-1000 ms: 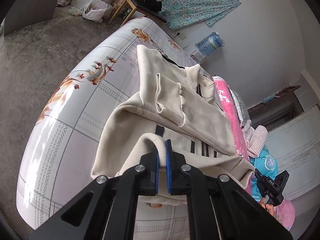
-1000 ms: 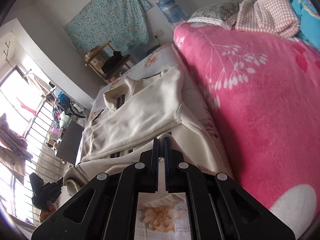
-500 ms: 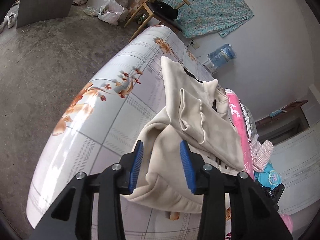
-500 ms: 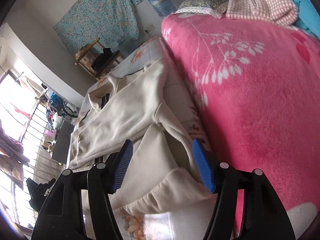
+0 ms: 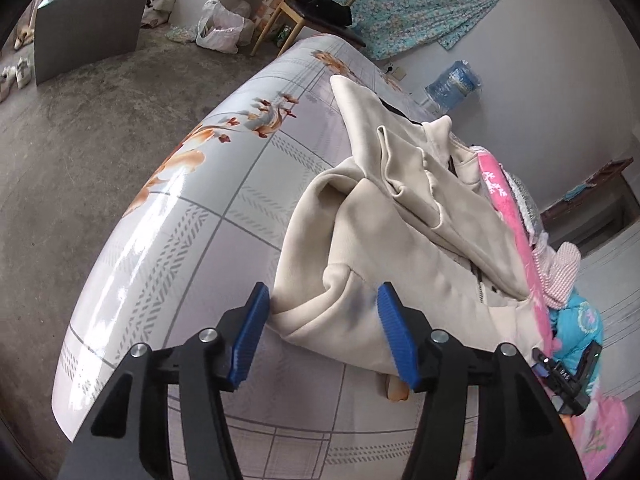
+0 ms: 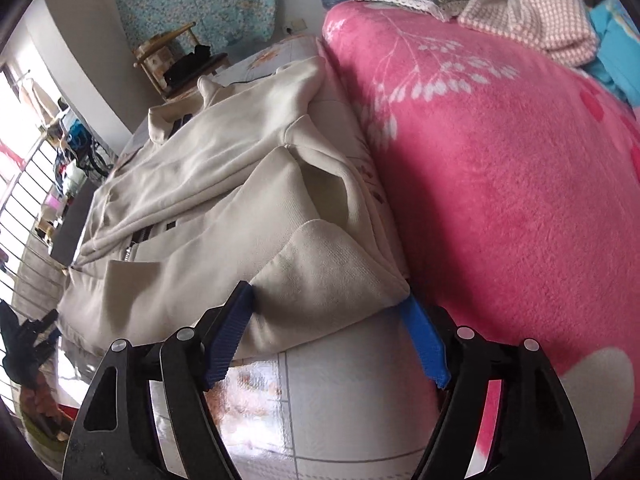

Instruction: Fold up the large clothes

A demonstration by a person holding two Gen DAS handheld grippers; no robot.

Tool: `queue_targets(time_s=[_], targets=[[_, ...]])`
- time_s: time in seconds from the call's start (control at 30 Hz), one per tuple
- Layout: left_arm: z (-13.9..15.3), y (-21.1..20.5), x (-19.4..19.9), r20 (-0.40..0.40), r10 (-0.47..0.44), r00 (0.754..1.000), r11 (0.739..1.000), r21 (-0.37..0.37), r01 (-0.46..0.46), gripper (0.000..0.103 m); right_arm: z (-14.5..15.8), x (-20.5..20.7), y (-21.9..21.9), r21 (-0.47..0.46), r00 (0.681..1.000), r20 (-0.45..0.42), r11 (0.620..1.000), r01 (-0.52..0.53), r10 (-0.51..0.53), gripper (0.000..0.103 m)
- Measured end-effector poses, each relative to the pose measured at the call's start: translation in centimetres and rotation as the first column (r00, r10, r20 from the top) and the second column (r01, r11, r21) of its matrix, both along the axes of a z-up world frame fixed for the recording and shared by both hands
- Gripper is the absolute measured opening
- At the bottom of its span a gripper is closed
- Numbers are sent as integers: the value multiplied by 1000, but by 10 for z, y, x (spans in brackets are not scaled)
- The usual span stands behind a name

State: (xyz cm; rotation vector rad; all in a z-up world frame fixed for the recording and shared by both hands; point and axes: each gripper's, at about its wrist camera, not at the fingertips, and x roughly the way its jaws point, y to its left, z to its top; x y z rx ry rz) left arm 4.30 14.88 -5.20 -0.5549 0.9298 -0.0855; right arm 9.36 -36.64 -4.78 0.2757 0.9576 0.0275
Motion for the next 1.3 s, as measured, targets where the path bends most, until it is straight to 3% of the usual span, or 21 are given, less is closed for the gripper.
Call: queue_targets(time_s=[0.1,0.27,0.37,0.43,0.53,0.63,0.83,1.0,1.1,1.17,1.23,1.3], targets=[[-1,-12,1,5,-10,1000,992,125,10,42,-1,4,4,-55,1000,11,998,-8,9,66],[0,-32,3,8,-45,999,952,303,41,32,2,9,2,-55,999,33,998,-15,17,58],[2,-37,4,16,-53,998,941,336,45,26,7,11,6,-79,998,51,997,-21,25,48],[4,-40,4,26,-55,998,934,354,42,23,11,11,10,-106,998,63,994,-21,28,17],[13,-48,-1,52,-72,996,913,404,45,18,20,10,10,-56,997,77,998,-24,28,9],[33,-53,-11,91,-112,989,890,453,59,14,37,0,10,-20,994,105,999,-29,31,7],[63,-41,-38,119,-134,984,902,425,72,12,60,-31,5,72,990,136,996,-49,39,7],[50,-18,-61,37,-109,993,932,350,90,13,41,-61,-5,188,998,62,982,-35,24,8],[22,-9,-65,-48,-102,994,932,343,112,20,15,-69,-11,154,999,-39,988,14,-8,32],[21,-6,-71,-34,-97,995,936,337,103,23,11,-74,-13,79,997,-72,996,43,-38,40],[32,-4,-75,7,-85,996,929,362,77,26,23,-80,-16,50,998,-41,997,57,-55,53],[47,-3,-77,57,-74,996,918,394,46,26,43,-84,-14,-14,998,12,998,67,-67,59]])
